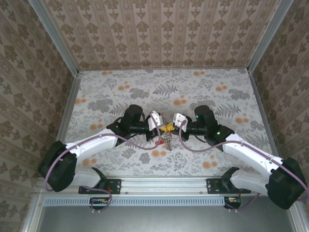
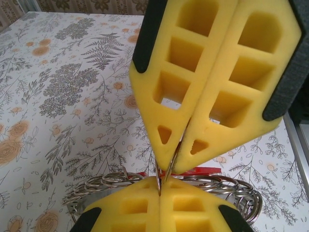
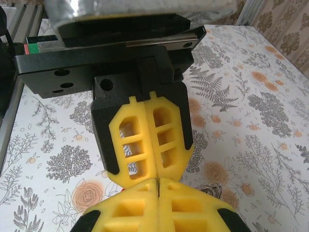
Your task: Put the keys on the keyring
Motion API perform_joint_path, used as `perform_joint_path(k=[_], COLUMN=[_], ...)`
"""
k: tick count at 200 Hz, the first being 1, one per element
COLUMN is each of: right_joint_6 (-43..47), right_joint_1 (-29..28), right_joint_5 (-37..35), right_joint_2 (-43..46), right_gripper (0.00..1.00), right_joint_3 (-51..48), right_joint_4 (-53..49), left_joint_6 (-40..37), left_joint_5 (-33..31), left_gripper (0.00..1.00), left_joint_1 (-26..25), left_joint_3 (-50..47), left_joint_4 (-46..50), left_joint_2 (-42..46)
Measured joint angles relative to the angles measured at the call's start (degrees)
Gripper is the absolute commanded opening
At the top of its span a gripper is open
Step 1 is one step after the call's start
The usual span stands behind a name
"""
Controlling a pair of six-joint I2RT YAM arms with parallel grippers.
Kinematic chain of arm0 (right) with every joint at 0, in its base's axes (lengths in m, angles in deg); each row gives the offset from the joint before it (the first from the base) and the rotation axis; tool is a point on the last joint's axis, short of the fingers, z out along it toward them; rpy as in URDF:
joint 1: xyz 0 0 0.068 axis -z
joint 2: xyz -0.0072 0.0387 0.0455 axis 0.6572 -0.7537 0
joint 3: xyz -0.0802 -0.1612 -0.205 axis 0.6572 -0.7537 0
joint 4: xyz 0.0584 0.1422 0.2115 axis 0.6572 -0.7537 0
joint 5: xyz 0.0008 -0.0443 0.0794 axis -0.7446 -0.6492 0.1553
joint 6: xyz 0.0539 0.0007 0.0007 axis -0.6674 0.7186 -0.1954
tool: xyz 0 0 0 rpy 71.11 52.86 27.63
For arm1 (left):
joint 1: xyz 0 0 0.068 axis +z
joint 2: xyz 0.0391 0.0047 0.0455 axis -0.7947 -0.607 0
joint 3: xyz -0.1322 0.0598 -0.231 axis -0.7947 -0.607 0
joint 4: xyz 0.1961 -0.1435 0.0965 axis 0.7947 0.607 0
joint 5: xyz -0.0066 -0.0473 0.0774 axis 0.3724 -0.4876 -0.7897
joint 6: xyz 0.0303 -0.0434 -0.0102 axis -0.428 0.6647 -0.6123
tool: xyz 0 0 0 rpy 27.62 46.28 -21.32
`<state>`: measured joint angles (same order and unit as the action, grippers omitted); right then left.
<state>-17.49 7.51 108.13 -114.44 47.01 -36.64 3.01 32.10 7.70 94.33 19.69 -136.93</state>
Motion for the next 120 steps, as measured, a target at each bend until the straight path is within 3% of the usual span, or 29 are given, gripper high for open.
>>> perform_joint_path(k=[120], right_joint_6=[0.96], right_joint_1=[-1.49], right_joint_5=[-7.13], right_joint_2=[0.2], right_gripper=[0.0], right_joint_3=[0.15], right_joint_4=[-0.13], left_joint_6=[0.02], left_joint_5=[-1.29], left_gripper=[0.0], left_joint_1=[0.37], left_joint_3=[-0.02], left_joint_4=[-0.39], left_joint_2=[0.0])
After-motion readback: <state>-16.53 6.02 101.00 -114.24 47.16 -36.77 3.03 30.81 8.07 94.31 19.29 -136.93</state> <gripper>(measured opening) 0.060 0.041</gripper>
